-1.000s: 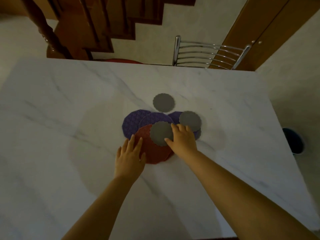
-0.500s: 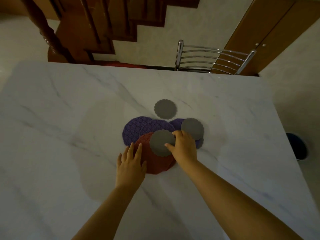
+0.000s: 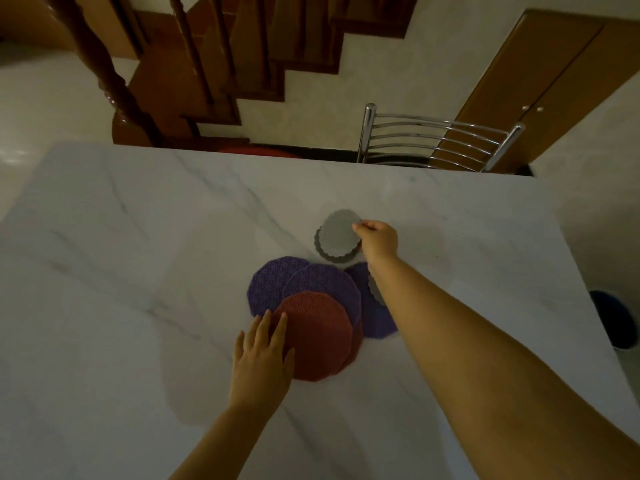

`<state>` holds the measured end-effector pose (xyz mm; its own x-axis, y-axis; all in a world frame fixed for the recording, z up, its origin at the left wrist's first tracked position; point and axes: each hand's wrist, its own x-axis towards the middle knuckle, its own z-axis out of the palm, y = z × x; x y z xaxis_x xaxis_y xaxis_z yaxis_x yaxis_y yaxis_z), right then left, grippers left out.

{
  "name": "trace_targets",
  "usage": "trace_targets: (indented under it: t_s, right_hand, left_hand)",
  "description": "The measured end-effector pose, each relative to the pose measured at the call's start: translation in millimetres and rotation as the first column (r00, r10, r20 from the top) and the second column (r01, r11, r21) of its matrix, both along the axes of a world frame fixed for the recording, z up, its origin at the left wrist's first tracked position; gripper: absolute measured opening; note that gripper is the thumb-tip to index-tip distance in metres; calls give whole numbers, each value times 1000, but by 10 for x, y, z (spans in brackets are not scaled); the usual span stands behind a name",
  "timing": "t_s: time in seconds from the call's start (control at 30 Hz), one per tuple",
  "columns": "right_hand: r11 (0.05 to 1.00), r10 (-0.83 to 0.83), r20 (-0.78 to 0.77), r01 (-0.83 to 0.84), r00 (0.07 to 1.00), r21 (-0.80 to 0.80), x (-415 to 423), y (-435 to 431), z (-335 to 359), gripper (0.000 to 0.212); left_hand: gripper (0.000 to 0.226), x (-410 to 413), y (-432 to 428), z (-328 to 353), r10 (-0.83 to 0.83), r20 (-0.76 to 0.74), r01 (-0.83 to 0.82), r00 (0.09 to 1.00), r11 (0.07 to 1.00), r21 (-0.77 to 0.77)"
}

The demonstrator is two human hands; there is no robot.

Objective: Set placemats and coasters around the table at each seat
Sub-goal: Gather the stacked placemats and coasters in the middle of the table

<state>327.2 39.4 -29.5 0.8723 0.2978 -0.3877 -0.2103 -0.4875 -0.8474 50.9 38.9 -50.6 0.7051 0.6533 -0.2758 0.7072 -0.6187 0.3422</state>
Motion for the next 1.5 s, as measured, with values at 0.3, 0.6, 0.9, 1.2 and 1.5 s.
trace_targets:
  t_s: [0.3, 0.6, 0.9, 1.2, 1.5]
  right_hand:
    - [861, 303, 27, -261, 953, -437, 138, 26, -146, 27]
    - [622, 551, 143, -290, 822, -727, 196, -882, -37, 51]
    - [519, 622, 162, -249, 766, -818, 42, -1197, -98, 65]
    - [866, 331, 170, -227, 928, -445, 264, -1129, 233, 21]
    - [998, 30, -159, -21, 987, 59, 102, -168, -35, 22]
  left_hand:
    - [63, -5, 13, -14, 11, 61, -13, 998, 999, 44]
    - [70, -4, -30, 0, 34, 35, -34, 999, 999, 5]
    - [72, 7, -59, -11, 59, 56, -60, 997, 998, 17]
    - [75, -5, -51, -29, 83, 69, -81, 994, 996, -21]
    - [73, 5, -55, -26, 79, 94, -77, 992, 997, -25]
